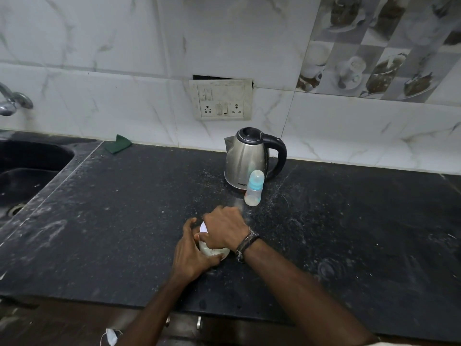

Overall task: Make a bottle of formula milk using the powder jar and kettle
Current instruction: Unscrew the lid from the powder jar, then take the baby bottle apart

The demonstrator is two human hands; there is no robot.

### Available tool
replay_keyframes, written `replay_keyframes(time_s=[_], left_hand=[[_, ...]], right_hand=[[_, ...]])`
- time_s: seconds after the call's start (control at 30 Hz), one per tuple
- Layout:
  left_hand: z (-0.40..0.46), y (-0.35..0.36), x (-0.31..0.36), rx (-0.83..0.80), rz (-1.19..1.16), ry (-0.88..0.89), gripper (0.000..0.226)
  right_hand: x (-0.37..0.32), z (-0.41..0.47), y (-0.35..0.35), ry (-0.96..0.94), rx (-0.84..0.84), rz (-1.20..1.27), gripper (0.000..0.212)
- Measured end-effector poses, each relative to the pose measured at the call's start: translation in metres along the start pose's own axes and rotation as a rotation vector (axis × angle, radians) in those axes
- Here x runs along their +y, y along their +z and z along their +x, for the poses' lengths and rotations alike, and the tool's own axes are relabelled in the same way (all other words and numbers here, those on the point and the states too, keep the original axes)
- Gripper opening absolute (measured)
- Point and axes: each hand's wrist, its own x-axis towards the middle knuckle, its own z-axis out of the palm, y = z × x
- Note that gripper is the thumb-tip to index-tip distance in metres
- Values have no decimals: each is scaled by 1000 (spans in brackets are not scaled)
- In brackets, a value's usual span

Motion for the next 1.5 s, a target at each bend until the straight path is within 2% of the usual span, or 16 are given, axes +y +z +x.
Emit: replay_keyframes(time_s=[0.1,0.3,0.43,0.57,0.63,0.73,0.83,0.93,1.07,1.2,1.3,1.4,1.5], left_hand=[[0,0,0,-1,-13,13,132],[-1,0,1,-1,-12,-20,114],[0,0,-1,2,25,-15,125],[0,0,-4,11,25,-15,120],[-1,1,-5,12,29,-27,111],[-1,1,-5,5,-14,10,116],[-3,0,-3,-14,-39,18,122],[-4,2,-7,-13,-41,0,123],[-4,4,-7,-5,-22,-1,117],[-4,3,-8,1,-7,18,118],[-7,3,-6,0,-16,7,117],[-8,3,-7,2,-20,-2,120],[-9,2,-7,3,-6,8,121]], right_hand=[[1,0,-4,-44,-20,59,45],[-4,-1,-13,-177,-155,66,49],[-6,-5,-14,-270,-192,45,57],[4,-3,-14,-349,-183,51,58],[12,-6,-20,-336,-174,131,65],[26,-20,-29,-290,-113,326,74],[42,-47,-25,-217,-105,480,57],[54,-77,-1,-175,-147,525,37],[50,-103,50,-121,-121,558,28],[37,-107,98,-55,-25,537,25],[30,-107,122,-28,66,539,24],[26,-107,139,-44,89,512,26],[27,-104,145,-18,31,509,49]])
